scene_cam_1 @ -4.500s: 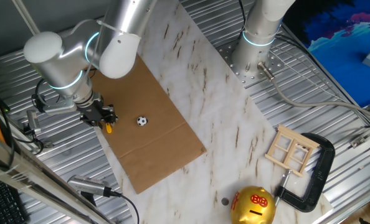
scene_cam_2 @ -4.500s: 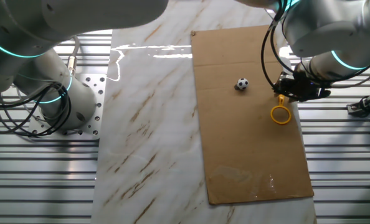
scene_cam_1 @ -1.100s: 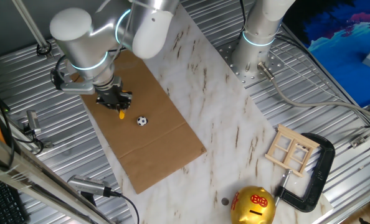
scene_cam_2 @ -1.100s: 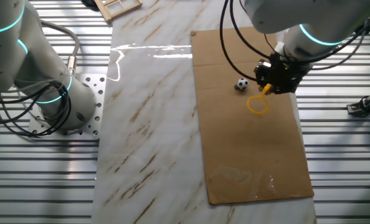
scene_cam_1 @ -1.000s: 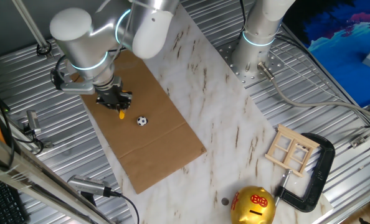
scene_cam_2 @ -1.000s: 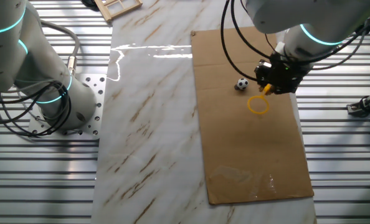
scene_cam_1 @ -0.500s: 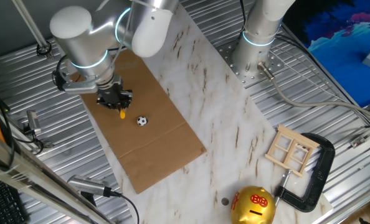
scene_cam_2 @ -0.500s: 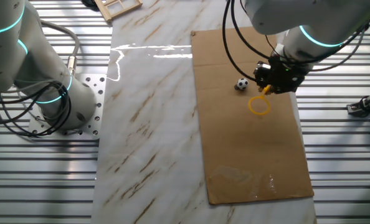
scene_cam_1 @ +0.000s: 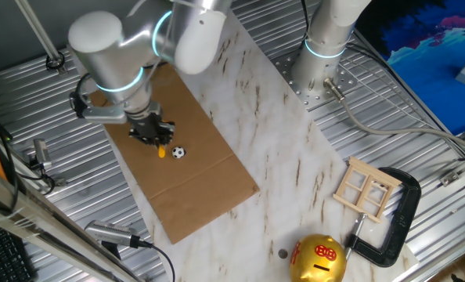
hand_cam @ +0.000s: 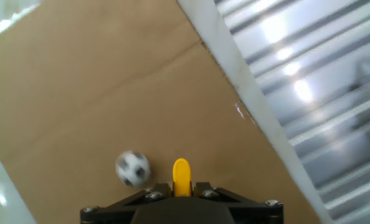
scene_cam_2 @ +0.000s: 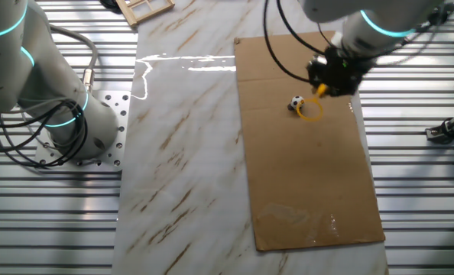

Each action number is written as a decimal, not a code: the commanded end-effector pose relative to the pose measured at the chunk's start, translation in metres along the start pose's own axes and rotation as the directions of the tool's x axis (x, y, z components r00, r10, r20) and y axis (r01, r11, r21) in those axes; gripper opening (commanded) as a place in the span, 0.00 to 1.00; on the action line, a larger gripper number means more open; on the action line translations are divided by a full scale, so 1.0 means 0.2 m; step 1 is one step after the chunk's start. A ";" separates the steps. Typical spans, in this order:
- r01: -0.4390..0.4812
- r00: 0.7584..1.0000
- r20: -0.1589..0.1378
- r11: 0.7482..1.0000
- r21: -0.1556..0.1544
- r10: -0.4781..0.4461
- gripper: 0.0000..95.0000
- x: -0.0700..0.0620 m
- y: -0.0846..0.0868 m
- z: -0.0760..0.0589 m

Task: Attach the bubble ring to the ball

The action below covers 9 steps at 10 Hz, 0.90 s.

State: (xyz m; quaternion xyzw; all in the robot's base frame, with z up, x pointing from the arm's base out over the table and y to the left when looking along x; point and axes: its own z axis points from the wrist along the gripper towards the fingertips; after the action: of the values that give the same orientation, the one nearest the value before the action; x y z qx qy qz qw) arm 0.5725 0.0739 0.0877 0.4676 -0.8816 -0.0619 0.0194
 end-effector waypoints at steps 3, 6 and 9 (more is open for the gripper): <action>-0.029 0.999 0.015 1.000 0.005 0.029 0.00 -0.05 0.14 0.09; -0.028 1.000 0.016 1.000 0.008 0.027 0.00 -0.05 0.15 0.09; -0.028 1.000 0.013 1.000 0.010 0.028 0.00 -0.05 0.15 0.09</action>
State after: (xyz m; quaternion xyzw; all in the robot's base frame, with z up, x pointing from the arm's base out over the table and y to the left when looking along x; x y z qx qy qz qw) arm 0.5522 0.1008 0.0731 0.4550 -0.8883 -0.0609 0.0119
